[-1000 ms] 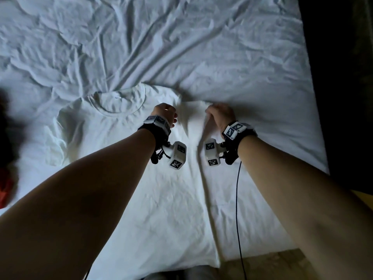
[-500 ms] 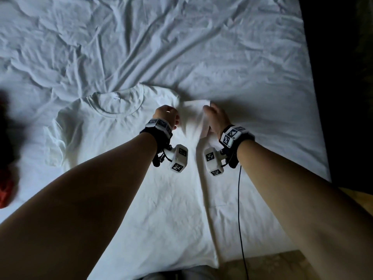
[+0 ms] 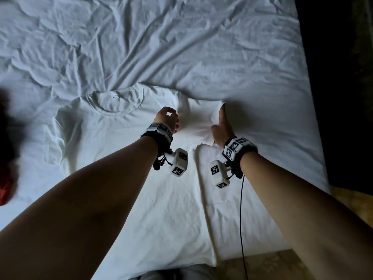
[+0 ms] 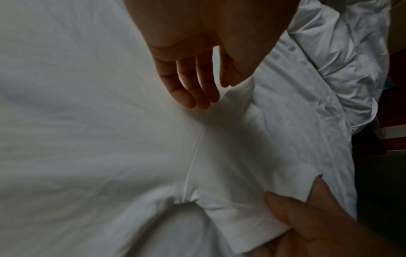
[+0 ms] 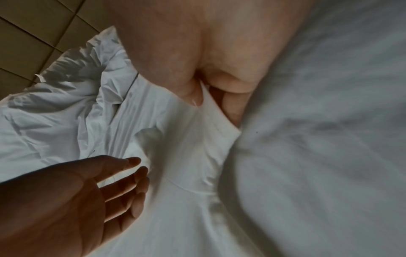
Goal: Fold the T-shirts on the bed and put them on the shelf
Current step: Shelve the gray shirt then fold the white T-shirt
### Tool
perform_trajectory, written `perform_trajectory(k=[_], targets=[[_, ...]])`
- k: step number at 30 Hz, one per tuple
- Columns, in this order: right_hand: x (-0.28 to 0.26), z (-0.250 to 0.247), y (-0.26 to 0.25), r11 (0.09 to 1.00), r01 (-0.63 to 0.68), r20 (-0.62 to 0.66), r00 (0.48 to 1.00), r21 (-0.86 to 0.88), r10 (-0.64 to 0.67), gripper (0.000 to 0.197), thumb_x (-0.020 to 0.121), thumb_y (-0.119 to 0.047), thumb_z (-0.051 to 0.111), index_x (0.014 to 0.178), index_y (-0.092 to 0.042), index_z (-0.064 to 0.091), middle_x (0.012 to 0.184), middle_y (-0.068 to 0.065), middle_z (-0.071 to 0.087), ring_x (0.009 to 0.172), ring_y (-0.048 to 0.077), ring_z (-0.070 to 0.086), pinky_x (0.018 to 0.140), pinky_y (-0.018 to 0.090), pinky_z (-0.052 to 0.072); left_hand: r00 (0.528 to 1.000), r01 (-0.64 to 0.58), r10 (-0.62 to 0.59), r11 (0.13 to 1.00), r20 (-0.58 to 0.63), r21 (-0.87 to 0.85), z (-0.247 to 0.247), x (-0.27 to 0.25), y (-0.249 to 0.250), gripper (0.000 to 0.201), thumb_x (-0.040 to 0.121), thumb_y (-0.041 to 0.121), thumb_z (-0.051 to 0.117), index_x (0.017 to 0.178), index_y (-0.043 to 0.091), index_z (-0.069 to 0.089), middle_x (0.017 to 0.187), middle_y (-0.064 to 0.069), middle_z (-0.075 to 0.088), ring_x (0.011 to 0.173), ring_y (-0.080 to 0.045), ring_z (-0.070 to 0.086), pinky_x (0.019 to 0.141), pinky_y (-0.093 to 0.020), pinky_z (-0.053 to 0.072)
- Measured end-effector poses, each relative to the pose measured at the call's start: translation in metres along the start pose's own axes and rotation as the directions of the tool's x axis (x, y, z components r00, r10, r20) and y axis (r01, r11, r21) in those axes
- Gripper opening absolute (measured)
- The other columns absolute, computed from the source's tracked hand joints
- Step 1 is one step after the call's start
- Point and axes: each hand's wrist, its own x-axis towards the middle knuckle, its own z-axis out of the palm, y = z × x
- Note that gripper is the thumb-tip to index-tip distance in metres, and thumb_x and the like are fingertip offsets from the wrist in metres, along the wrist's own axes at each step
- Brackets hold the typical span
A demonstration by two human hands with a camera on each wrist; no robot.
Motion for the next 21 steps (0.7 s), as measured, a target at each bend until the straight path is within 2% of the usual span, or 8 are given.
perform_trajectory(k=[3,6,8,12,15,17,19,21], targets=[[-0.001,0.001,0.006,0.999,-0.032,0.001,0.999,0.005,0.032,0.084,0.092,0.000,0.037,0.153,-0.030,-0.012,0.135,0.027,0.047,0.106,0.040,0.056,0.091,0.040,0.049,1.000,0.012,-0.012,1.000,0.006,-0.009,0.000,-0.001,-0.002,0.019,0.092,0.009,0.045,0.104,0.020,0.054,0.076,-0.005,0.059,0.060,-0.020,0.057,0.061,-0.029,0.050],[-0.005,0.006,0.010,0.999,-0.023,0.025,0.999,0.043,0.022,0.094,0.089,-0.007,0.046,0.150,-0.034,-0.021,0.111,0.019,0.058,0.087,0.033,0.059,0.074,0.032,0.047,0.999,0.039,-0.039,0.999,0.020,0.001,0.000,-0.003,-0.004,0.029,0.091,0.011,0.045,0.117,0.023,0.051,0.080,-0.007,0.059,0.066,-0.023,0.060,0.067,-0.035,0.054],[-0.006,0.007,0.012,0.999,0.017,0.022,1.000,0.032,-0.017,0.102,0.085,-0.007,0.052,0.149,-0.033,-0.024,0.099,0.016,0.060,0.081,0.032,0.060,0.069,0.030,0.046,0.998,0.050,-0.051,0.999,0.027,0.009,-0.001,-0.005,-0.004,0.035,0.091,0.012,0.045,0.123,0.026,0.048,0.084,-0.007,0.060,0.069,-0.023,0.061,0.067,-0.036,0.056],[0.001,0.011,0.020,0.999,0.015,-0.006,1.000,0.051,-0.015,0.113,0.076,-0.003,0.056,0.147,-0.038,-0.023,0.110,0.015,0.060,0.087,0.032,0.061,0.075,0.038,0.055,0.998,0.057,-0.057,0.998,0.017,0.022,-0.004,-0.008,-0.005,0.041,0.090,0.014,0.045,0.128,0.029,0.045,0.092,-0.010,0.062,0.071,-0.024,0.061,0.067,-0.038,0.059],[0.003,0.012,0.025,1.000,0.013,-0.029,0.999,-0.003,-0.013,0.112,0.074,0.000,0.055,0.149,-0.037,-0.020,0.114,0.015,0.059,0.080,0.029,0.059,0.063,0.029,0.049,0.998,0.061,-0.061,0.997,-0.001,0.042,-0.005,-0.010,-0.006,0.042,0.090,0.015,0.045,0.130,0.028,0.044,0.090,-0.009,0.061,0.073,-0.024,0.061,0.071,-0.041,0.059],[0.003,0.014,0.027,0.998,0.051,-0.068,0.996,-0.022,-0.053,0.111,0.073,0.001,0.056,0.152,-0.031,-0.014,0.139,0.011,0.048,0.106,0.029,0.058,0.078,0.025,0.047,0.998,0.068,-0.068,0.995,-0.009,0.070,-0.006,-0.013,-0.008,0.041,0.090,0.017,0.045,0.130,0.028,0.043,0.085,-0.007,0.061,0.073,-0.025,0.062,0.073,-0.041,0.060],[0.001,0.016,0.029,0.998,0.055,-0.096,0.994,-0.021,-0.057,0.107,0.073,0.003,0.058,0.154,-0.026,-0.006,0.159,0.005,0.018,0.140,0.025,0.035,0.103,0.020,0.033,0.997,0.079,-0.078,0.991,-0.012,0.110,-0.007,-0.018,-0.010,0.042,0.090,0.021,0.046,0.131,0.028,0.041,0.078,-0.006,0.061,0.072,-0.026,0.063,0.076,-0.043,0.059],[-0.004,0.016,0.030,0.996,-0.009,-0.107,0.994,-0.092,-0.001,0.104,0.076,0.000,0.061,0.154,-0.026,-0.002,0.160,0.010,0.009,0.140,0.031,0.032,0.107,0.028,0.032,0.995,0.100,-0.100,0.988,-0.003,0.117,-0.010,-0.025,-0.010,0.042,0.091,0.021,0.046,0.133,0.027,0.039,0.078,-0.006,0.060,0.073,-0.027,0.063,0.077,-0.042,0.058]])
